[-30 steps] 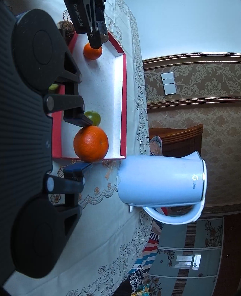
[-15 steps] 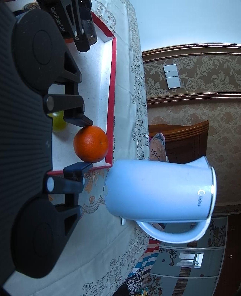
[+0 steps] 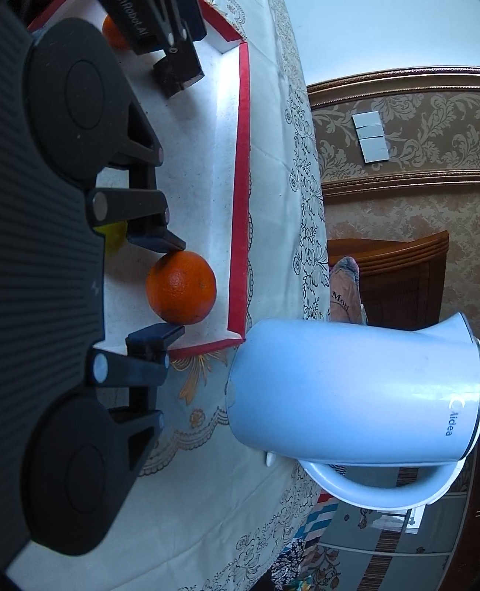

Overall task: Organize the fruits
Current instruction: 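Open the left tool dropping the eggplant slice while the right tool releases the orange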

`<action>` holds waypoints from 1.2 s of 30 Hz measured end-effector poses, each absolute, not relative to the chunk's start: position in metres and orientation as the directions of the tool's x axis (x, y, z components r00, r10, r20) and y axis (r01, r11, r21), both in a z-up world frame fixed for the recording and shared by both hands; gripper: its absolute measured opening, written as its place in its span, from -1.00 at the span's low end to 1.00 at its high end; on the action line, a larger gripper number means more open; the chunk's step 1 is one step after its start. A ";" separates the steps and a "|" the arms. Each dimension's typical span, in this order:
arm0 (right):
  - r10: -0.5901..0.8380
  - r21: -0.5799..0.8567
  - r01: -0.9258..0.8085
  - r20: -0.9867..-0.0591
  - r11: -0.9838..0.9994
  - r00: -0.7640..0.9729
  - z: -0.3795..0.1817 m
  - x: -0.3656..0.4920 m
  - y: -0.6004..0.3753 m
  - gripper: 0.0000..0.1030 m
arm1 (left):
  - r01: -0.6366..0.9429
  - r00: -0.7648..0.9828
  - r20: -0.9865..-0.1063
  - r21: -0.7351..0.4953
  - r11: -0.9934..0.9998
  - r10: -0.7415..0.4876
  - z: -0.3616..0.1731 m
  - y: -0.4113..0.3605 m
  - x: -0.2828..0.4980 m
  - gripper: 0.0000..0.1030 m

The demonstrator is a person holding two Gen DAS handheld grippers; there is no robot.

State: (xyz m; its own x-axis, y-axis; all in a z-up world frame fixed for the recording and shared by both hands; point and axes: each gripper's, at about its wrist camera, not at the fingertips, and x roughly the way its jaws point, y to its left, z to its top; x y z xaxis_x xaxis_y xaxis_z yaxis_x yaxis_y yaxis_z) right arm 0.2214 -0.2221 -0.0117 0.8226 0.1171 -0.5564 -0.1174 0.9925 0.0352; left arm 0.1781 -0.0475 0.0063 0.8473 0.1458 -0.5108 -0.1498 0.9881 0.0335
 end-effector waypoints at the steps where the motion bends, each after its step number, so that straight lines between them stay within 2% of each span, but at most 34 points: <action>1: 0.121 0.041 -0.119 -0.558 0.992 0.821 -0.012 0.221 -0.222 -0.24 | -0.157 0.843 -0.518 0.023 0.987 0.146 0.006 -0.044 0.179 -0.27; 6: 0.127 0.048 -0.121 -0.558 0.991 0.820 -0.013 0.220 -0.222 -0.24 | -0.163 0.821 -0.555 0.002 0.987 0.137 0.002 -0.037 0.182 -0.27; 16: 0.133 0.059 -0.121 -0.551 0.991 0.824 -0.013 0.218 -0.223 -0.22 | -0.164 0.817 -0.559 0.006 0.986 0.140 0.001 -0.037 0.180 -0.27; 23: 0.111 0.025 -0.115 -0.517 0.993 0.849 -0.010 0.210 -0.219 0.27 | -0.166 0.818 -0.557 0.005 0.986 0.141 0.001 -0.036 0.180 -0.27; 29: 0.126 0.050 -0.117 -0.515 0.992 0.848 -0.008 0.208 -0.223 0.30 | -0.168 0.822 -0.553 -0.003 0.986 0.138 0.002 -0.035 0.178 -0.27; 36: 0.146 0.060 -0.134 -0.505 0.989 0.850 -0.007 0.202 -0.223 0.48 | -0.162 0.826 -0.549 -0.014 0.987 0.128 0.002 -0.033 0.173 -0.27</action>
